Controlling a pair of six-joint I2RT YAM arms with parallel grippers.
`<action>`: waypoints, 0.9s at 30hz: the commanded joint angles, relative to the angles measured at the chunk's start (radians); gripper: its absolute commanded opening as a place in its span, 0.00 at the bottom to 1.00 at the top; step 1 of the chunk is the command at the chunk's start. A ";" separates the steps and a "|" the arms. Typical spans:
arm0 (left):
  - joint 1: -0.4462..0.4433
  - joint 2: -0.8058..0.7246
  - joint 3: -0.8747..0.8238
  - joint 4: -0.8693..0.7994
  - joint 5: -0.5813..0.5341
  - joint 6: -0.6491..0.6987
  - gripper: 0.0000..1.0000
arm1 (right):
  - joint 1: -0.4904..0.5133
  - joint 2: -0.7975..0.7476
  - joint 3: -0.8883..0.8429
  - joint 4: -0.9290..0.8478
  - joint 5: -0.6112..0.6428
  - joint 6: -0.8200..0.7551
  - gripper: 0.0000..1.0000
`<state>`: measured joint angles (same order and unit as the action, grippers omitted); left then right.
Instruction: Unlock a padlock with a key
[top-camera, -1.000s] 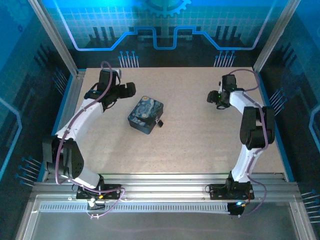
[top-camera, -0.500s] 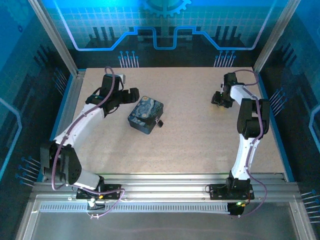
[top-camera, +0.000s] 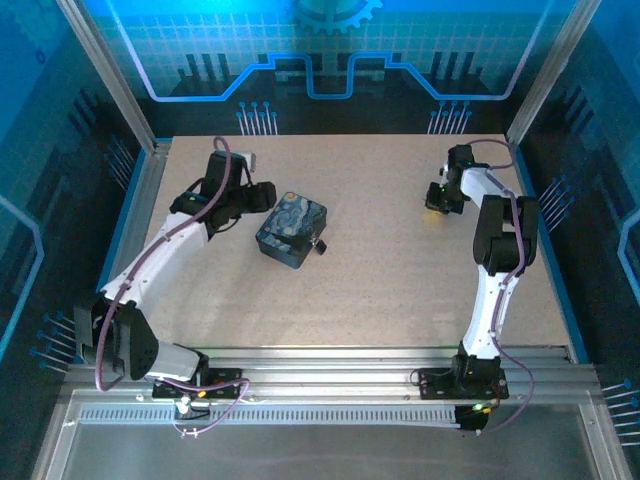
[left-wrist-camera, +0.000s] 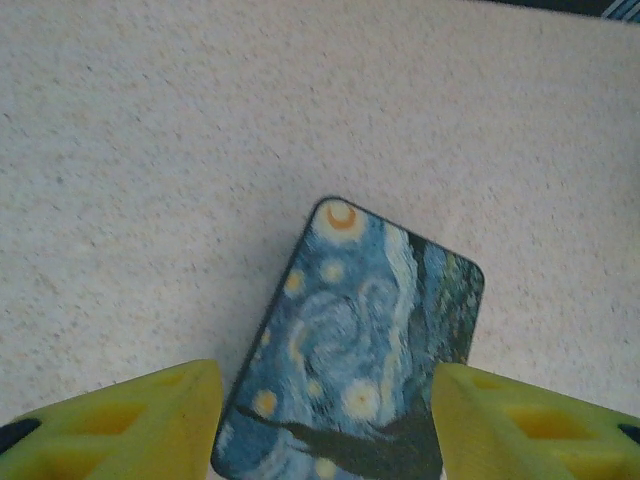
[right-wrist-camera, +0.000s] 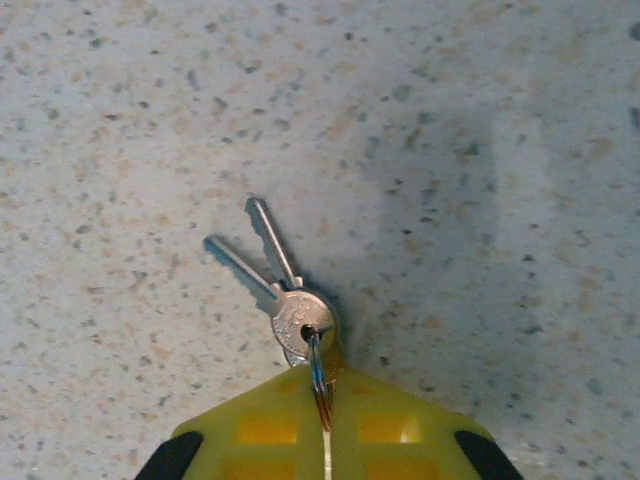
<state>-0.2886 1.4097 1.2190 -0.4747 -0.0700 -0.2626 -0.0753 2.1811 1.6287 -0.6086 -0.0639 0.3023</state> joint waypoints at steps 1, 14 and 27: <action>-0.046 -0.020 -0.003 -0.086 0.048 -0.029 0.58 | -0.009 -0.060 -0.080 0.018 -0.097 -0.021 0.03; -0.308 0.030 -0.149 0.087 0.309 -0.287 0.56 | 0.191 -0.515 -0.568 0.181 -0.361 0.043 0.02; -0.344 0.045 -0.176 0.058 0.228 -0.300 0.57 | 0.313 -0.620 -0.831 0.169 -0.297 0.122 0.09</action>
<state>-0.6243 1.4448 1.0573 -0.4133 0.1787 -0.5488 0.2245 1.5509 0.7982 -0.4210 -0.4023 0.4046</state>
